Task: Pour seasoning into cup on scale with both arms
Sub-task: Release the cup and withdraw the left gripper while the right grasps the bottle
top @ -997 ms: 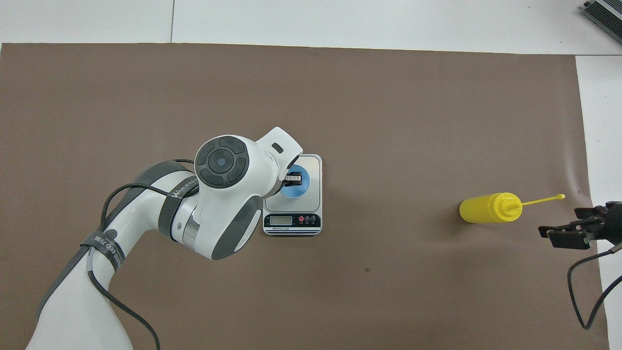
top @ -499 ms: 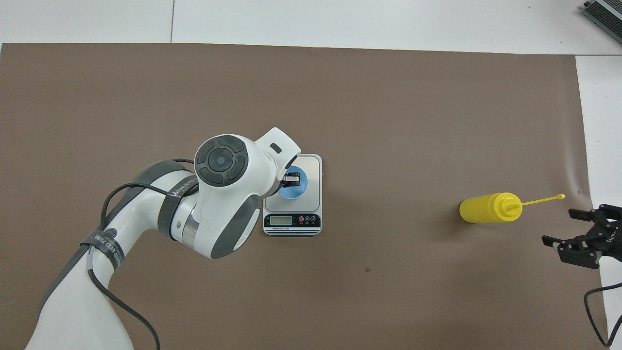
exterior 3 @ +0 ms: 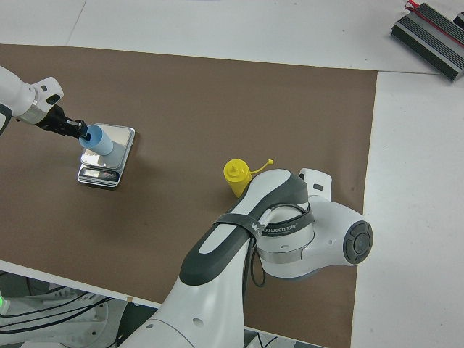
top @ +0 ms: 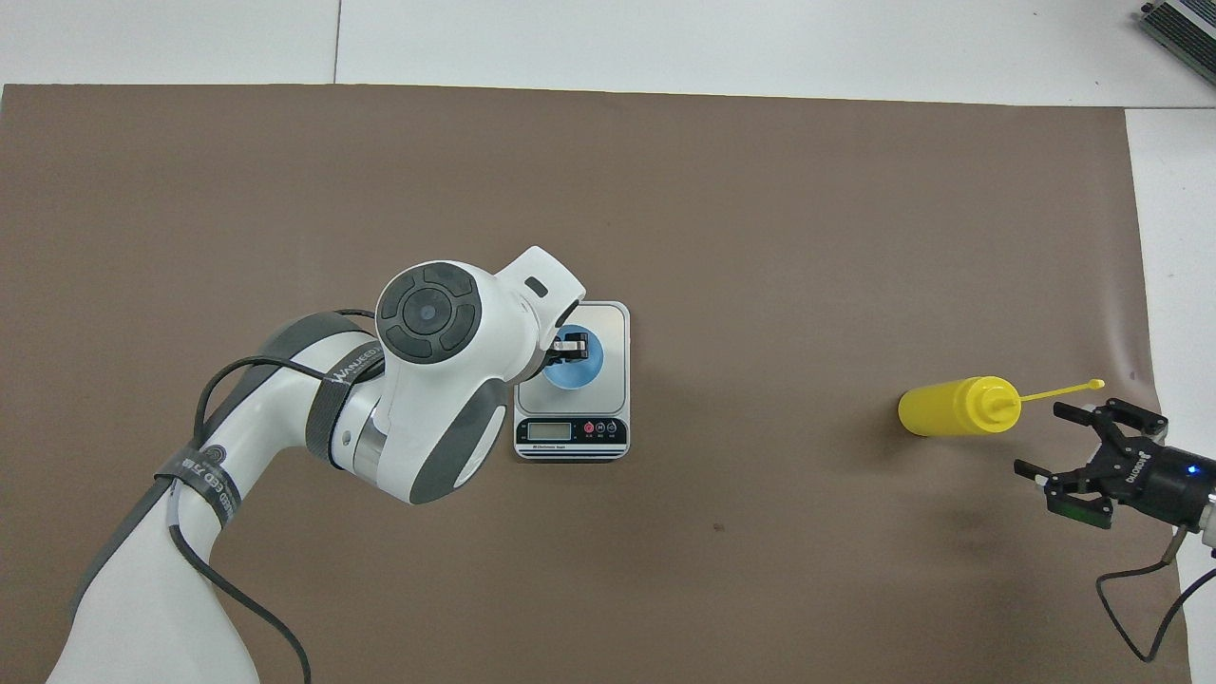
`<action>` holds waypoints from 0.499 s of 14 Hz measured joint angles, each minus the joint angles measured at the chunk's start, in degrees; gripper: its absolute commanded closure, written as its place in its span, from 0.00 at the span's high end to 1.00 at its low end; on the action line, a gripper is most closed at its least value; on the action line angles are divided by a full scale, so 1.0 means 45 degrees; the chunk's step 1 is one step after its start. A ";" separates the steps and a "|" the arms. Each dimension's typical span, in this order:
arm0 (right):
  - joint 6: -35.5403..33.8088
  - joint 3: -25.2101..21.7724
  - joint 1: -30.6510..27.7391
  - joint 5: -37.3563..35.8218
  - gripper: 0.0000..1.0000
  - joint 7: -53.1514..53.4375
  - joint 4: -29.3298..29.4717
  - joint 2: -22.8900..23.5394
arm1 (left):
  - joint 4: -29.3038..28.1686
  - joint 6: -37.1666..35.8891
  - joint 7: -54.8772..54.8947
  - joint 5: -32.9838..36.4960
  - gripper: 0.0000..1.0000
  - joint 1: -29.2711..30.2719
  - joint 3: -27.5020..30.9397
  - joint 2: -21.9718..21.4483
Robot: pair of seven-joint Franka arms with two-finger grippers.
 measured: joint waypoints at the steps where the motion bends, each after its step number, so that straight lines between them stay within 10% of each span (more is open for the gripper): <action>1: -0.0121 -0.0001 -0.0051 0.0542 1.00 -0.0673 -0.0114 0.0333 | 0.0024 -0.0064 0.0000 0.0000 1.00 0.0000 0.0002 -0.0012; 7: -0.0935 0.0100 0.0215 0.2570 1.00 -0.1723 -0.0668 0.0985 | 0.1458 -0.2560 -0.0004 0.0018 1.00 0.0767 0.0193 -0.0574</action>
